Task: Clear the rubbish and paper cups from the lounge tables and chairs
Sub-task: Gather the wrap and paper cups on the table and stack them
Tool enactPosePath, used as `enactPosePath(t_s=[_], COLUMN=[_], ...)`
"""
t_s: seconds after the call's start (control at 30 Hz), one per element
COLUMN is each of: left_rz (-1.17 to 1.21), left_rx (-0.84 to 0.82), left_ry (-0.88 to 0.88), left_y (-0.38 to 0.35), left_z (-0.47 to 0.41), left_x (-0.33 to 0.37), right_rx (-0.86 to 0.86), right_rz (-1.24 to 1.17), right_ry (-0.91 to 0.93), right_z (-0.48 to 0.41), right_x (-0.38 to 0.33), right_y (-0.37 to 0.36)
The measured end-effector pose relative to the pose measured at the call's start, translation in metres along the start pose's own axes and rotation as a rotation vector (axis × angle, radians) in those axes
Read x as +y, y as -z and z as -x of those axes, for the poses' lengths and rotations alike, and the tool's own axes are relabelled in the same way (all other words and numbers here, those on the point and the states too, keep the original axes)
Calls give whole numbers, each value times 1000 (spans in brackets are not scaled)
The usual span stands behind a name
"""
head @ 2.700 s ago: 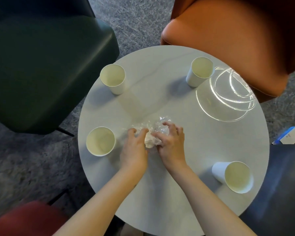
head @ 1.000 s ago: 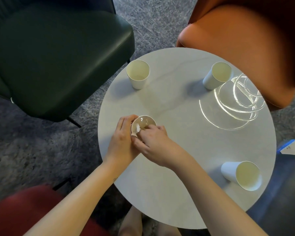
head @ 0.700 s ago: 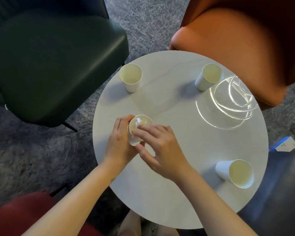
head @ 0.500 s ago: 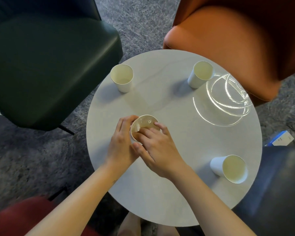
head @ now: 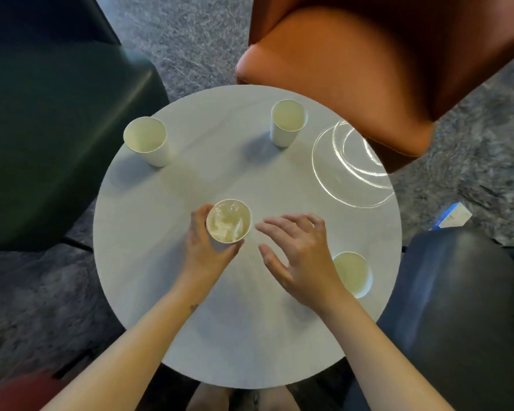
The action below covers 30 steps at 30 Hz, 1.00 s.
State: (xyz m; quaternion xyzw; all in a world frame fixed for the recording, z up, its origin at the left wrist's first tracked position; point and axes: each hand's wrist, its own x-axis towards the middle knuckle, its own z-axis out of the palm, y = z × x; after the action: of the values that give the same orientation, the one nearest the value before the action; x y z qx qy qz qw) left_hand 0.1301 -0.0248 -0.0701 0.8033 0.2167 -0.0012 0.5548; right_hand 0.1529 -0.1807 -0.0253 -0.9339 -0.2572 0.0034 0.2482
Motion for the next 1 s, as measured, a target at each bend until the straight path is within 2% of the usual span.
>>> enactPosePath(t_s=[0.17,0.37,0.47,0.57,0.7,0.8,1.0], left_rz=[-48,-251,-364,-435,-470,-495,-516], left_rx=[-35,-154,-113,-7,150,219,228], left_ry=[10,-109,-190,-245,-269,-199,-25], left_y=[-4,17,28,38,54,67,82], left_z=[7,21,21,17,-2,-29,-96], left_x=[-16,-16,-3,13,26,32,29], right_rx=[-53,-377,-417,-409,-308,-278,-294], right_rz=[146,211,193,167,147,157,162], right_ry=[-64,-222,-210,-162,-145,-123,29], right_z=[28,55,55,48,21,-15,-101], right_x=[42,80,86,92,96,89,49], right_y=[10,22,23,23,26,21,-14])
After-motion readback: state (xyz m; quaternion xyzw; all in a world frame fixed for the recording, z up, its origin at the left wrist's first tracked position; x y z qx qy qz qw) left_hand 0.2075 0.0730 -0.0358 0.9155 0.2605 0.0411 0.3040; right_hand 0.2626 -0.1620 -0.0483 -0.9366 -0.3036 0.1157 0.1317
